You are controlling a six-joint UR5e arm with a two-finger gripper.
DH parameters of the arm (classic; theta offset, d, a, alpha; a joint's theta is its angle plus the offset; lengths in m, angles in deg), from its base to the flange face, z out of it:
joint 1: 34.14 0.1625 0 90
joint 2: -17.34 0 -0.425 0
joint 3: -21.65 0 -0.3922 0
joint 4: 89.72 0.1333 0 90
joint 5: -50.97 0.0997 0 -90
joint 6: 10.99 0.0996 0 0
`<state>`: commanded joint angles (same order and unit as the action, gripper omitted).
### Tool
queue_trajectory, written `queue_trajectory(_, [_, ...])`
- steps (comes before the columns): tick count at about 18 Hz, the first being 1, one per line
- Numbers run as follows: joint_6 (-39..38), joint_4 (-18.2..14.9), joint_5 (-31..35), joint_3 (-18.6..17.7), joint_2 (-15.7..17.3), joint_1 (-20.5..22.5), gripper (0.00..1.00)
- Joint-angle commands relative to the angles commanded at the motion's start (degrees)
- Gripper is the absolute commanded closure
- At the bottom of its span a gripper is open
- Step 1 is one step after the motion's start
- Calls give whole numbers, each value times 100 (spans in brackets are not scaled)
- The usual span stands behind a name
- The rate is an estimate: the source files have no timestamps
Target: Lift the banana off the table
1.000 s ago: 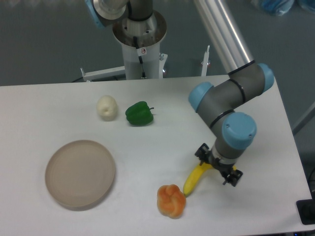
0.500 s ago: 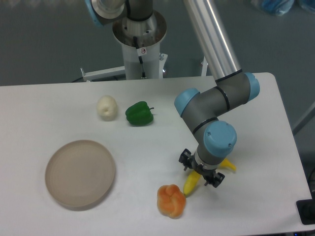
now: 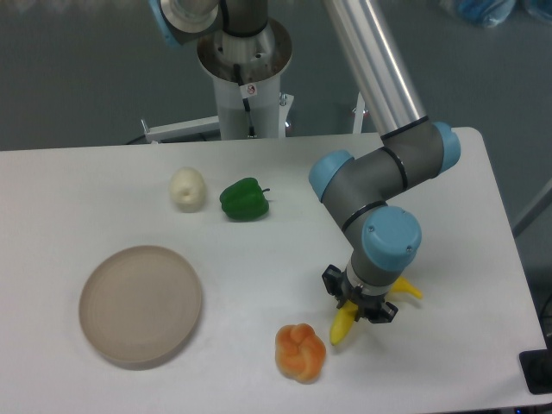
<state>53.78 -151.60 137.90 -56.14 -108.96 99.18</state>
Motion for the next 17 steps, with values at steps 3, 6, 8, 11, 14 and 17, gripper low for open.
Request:
queue_trajectory(3, [79, -9, 192, 351, -61, 35, 96])
queue_trajectory(6, [245, -507, 272, 703, -35, 202, 95])
queue_trajectory(8, [290, -589, 264, 809, -26, 229, 94])
queue_trajectory(11, [623, -939, 211, 950, 62, 396, 94])
queue_trajectory(14, [773, -1046, 211, 1012, 71, 448, 94])
queue_trajectory(17, [774, -1099, 211, 1012, 97, 475, 94])
